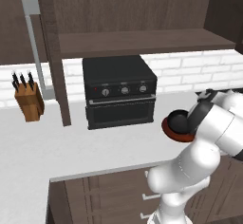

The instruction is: Pick up the bowls on the counter and stack them on top of one another in the open cabinet. Place the smaller bowl on top of the larger bowl.

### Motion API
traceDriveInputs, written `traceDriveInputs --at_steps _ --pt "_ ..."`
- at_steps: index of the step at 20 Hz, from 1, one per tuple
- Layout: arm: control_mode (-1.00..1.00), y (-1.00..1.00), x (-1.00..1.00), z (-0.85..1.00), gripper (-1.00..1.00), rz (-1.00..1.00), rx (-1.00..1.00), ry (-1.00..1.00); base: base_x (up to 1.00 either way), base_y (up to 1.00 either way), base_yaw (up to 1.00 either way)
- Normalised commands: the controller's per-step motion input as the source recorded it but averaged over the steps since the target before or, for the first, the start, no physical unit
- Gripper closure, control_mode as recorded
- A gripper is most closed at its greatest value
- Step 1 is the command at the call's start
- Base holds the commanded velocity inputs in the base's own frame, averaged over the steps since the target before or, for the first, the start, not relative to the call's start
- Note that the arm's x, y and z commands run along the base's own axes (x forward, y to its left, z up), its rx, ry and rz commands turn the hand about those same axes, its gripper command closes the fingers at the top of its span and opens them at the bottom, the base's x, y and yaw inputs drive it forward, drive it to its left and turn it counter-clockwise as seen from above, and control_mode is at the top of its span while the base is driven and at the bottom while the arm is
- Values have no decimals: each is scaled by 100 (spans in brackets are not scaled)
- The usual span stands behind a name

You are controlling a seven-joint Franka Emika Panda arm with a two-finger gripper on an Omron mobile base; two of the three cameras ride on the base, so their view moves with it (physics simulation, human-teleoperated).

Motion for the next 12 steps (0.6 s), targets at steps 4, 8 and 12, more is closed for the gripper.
traceDriveInputs --at_steps 4,8,12 --pt "-100 25 -45 20 100 -9 3 0 0 0 0" --pt "-100 21 -32 35 100 -28 13 0 0 0 0" --pt "-100 29 -43 51 100 -33 11 0 0 0 0"
